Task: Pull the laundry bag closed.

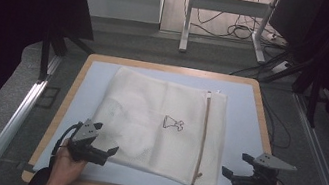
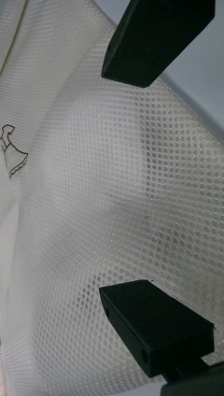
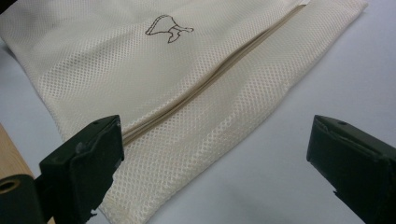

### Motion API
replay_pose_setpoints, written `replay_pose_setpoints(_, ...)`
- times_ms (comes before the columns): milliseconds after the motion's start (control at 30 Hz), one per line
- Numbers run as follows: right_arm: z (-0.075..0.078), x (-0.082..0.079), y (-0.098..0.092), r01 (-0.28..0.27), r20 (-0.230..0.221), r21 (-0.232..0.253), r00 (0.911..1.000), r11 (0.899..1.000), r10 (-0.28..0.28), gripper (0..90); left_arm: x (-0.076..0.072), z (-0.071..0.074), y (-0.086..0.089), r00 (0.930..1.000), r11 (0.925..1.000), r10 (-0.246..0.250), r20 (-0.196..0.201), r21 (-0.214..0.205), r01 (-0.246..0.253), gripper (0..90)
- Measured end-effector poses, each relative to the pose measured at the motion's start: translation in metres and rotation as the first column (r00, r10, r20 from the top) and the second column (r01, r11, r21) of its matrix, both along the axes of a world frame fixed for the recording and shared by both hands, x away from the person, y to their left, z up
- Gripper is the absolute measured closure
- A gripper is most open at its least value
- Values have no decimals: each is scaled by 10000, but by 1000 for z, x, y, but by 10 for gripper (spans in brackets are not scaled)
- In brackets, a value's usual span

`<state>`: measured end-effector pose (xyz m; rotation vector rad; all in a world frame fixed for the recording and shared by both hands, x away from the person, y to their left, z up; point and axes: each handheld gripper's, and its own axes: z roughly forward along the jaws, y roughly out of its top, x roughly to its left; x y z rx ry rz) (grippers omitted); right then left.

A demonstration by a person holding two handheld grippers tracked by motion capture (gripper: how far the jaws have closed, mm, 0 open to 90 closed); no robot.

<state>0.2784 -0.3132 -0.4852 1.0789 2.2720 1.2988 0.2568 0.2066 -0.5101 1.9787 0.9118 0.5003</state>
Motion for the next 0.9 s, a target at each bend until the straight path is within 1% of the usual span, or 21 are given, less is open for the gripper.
replay_pose_setpoints(100,1,-1,1,-64,68,-61,10000,10000,64,43,-1,1,-2,10000,10000,-52,-18,-74,52,5)
replay_pose_setpoints(400,1,-2,3,-238,116,-205,9996,9995,241,42,-2,1,-4,9999,9999,-118,8,11,118,8)
replay_pose_setpoints(600,2,-2,5,-346,153,-312,9993,9989,351,42,-2,1,-7,9998,9997,-204,48,157,204,8)
replay_pose_setpoints(733,3,-3,8,-441,255,-427,9987,9981,452,42,-2,0,-8,9992,9990,-393,-17,194,394,10)
replay_pose_setpoints(833,4,-3,11,-480,285,-515,9984,9975,495,42,-2,0,-11,9990,9981,-458,20,422,456,10)
replay_pose_setpoints(900,4,-4,12,-494,292,-550,9983,9973,511,42,-3,0,-11,9989,9979,-468,28,458,467,10)
